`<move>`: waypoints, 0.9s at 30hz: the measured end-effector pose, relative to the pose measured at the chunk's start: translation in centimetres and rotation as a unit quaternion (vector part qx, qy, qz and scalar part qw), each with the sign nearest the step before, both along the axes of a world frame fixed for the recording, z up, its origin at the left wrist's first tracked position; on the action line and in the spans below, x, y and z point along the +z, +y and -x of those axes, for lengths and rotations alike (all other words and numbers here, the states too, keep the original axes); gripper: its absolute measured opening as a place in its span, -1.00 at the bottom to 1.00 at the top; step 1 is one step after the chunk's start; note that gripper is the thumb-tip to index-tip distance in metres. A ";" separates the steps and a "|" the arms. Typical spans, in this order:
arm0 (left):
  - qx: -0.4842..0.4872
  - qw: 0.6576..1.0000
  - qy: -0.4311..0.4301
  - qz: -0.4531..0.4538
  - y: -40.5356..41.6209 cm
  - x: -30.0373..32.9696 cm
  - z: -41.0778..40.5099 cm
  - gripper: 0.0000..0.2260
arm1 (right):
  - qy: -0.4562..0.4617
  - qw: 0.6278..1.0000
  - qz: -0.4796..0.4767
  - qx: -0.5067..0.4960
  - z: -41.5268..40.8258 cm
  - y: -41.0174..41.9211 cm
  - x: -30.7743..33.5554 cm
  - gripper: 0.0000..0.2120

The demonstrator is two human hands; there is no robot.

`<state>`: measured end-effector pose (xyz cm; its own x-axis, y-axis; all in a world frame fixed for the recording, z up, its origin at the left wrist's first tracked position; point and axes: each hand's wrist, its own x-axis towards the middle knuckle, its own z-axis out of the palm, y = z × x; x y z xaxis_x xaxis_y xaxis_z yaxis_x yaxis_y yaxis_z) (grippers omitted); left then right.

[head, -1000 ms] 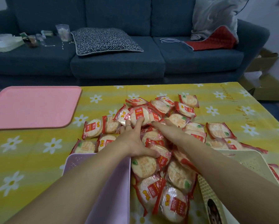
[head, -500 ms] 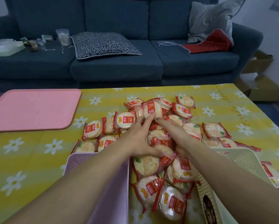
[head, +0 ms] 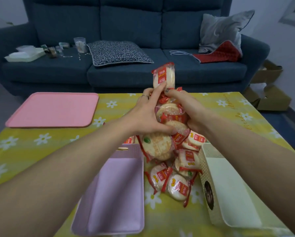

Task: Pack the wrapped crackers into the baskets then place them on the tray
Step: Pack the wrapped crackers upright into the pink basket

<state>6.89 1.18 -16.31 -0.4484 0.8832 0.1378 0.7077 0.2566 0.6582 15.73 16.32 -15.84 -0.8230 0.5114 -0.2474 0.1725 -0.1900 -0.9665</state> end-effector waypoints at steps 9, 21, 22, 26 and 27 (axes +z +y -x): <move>0.057 0.996 -0.051 0.042 -16.4 -3.2 -3.0 0.22 | -0.056 0.996 0.048 0.041 -1.6 -16.0 -3.0 -0.43; 0.025 0.977 -0.062 0.201 -18.1 -9.8 -1.9 0.26 | -0.234 0.960 -0.143 0.054 -3.5 -20.6 -6.3 -0.22; 0.023 0.974 -0.061 0.219 -18.0 -9.8 -1.4 0.27 | -0.248 0.953 -0.161 0.066 -3.4 -20.6 -6.2 -0.21; 0.017 0.959 0.009 0.281 -17.6 -9.9 -1.3 0.26 | -0.322 0.881 -0.332 0.096 -3.2 -20.5 -6.5 -0.18; 0.017 0.961 0.027 0.274 -17.5 -10.0 -1.5 0.22 | -0.335 0.856 -0.382 0.097 -3.4 -20.5 -6.7 -0.19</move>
<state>8.41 -16.34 -26.28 -0.4841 0.8141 -0.3206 0.7217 0.5787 0.3798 19.10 -4.22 -22.53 -0.7145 0.6047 -0.3519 0.6938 0.5478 -0.4675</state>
